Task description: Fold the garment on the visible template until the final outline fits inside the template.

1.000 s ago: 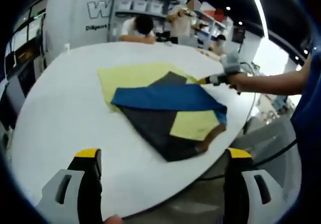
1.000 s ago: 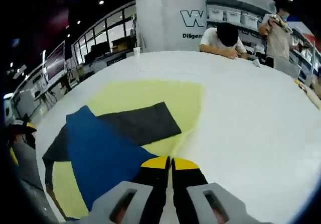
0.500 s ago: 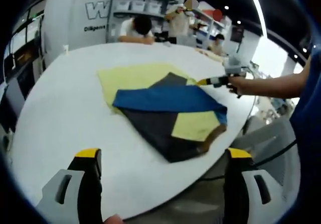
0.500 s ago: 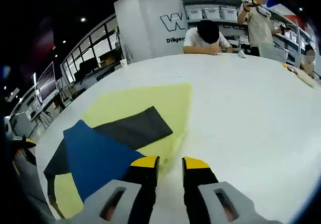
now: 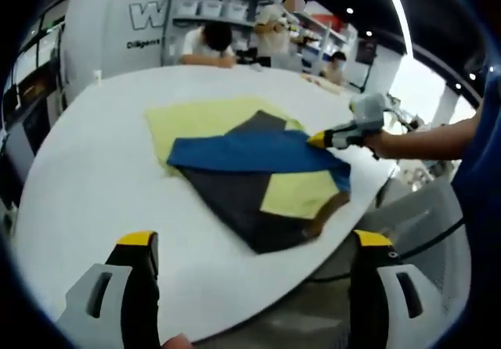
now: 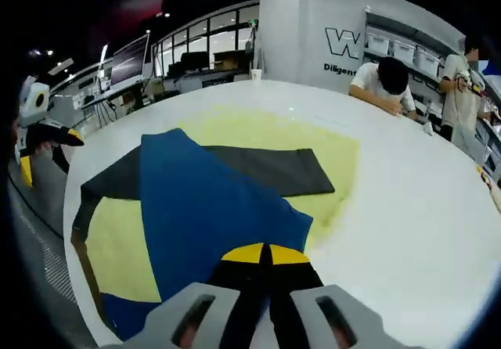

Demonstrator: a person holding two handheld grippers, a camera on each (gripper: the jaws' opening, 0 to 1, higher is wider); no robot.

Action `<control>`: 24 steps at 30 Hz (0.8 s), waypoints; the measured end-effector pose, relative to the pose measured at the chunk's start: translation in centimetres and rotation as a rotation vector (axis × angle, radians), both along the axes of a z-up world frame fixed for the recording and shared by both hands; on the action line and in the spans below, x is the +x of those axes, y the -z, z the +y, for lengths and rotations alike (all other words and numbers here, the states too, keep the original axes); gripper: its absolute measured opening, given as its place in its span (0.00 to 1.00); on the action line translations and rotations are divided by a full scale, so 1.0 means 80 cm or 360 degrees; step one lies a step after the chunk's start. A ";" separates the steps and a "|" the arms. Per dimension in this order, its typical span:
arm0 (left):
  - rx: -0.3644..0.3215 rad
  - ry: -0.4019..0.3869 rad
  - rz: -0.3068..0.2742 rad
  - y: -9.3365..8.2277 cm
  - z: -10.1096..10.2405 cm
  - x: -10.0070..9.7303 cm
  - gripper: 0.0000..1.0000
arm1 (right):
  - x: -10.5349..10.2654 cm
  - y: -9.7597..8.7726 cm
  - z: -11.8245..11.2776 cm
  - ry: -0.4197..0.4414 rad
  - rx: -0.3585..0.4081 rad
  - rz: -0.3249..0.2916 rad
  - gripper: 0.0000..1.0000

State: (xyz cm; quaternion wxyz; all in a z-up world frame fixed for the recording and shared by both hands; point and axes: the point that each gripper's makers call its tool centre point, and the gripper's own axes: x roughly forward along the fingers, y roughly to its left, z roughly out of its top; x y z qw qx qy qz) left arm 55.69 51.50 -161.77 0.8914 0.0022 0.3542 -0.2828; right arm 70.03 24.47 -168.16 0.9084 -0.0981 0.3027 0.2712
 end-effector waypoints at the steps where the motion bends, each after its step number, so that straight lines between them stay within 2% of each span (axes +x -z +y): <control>1: 0.0001 0.0001 -0.0001 0.001 0.000 0.000 0.96 | 0.004 -0.001 0.000 -0.0009 0.0007 -0.0014 0.00; 4: -0.0008 0.0003 0.0000 0.002 0.000 0.000 0.96 | 0.002 -0.005 -0.002 0.0009 0.0057 0.0036 0.00; 6: -0.0013 0.0008 -0.0002 0.002 -0.002 0.001 0.95 | -0.001 -0.020 -0.003 0.0052 0.0151 -0.0003 0.07; 8: -0.0011 0.0018 -0.0007 0.002 -0.003 0.002 0.94 | -0.005 -0.028 -0.008 0.0072 0.0235 0.0014 0.07; 9: -0.0009 0.0032 -0.0008 0.002 -0.004 0.003 0.92 | -0.015 -0.042 -0.011 0.0071 0.0266 0.0020 0.07; 11: 0.0021 0.0082 -0.0007 0.009 -0.005 0.004 0.85 | -0.030 -0.056 -0.020 0.0016 0.0235 -0.0031 0.10; 13: 0.0138 0.0181 -0.0010 0.022 0.002 0.004 0.81 | -0.051 -0.060 -0.028 -0.0091 0.0148 -0.0054 0.12; 15: 0.0231 0.0232 -0.0054 0.025 0.003 0.008 0.82 | -0.071 -0.054 -0.034 -0.0198 0.0025 -0.0056 0.14; 16: 0.0285 0.0268 -0.0079 0.026 0.003 0.011 0.81 | -0.081 -0.050 -0.038 -0.0273 -0.0072 -0.0067 0.14; 17: 0.0395 0.0354 -0.0139 0.027 0.002 0.016 0.80 | -0.099 -0.047 -0.043 -0.0389 -0.0250 -0.0115 0.15; 19: 0.0531 0.0468 -0.0206 0.032 0.005 0.021 0.76 | -0.107 -0.046 -0.045 -0.0428 -0.0318 -0.0133 0.16; 22: 0.0694 0.0620 -0.0324 0.028 -0.002 0.026 0.73 | -0.129 -0.043 -0.040 -0.0579 -0.0481 -0.0209 0.21; 24: 0.0753 0.0687 -0.0381 0.029 -0.006 0.029 0.70 | -0.138 -0.044 -0.033 -0.0649 -0.0545 -0.0262 0.22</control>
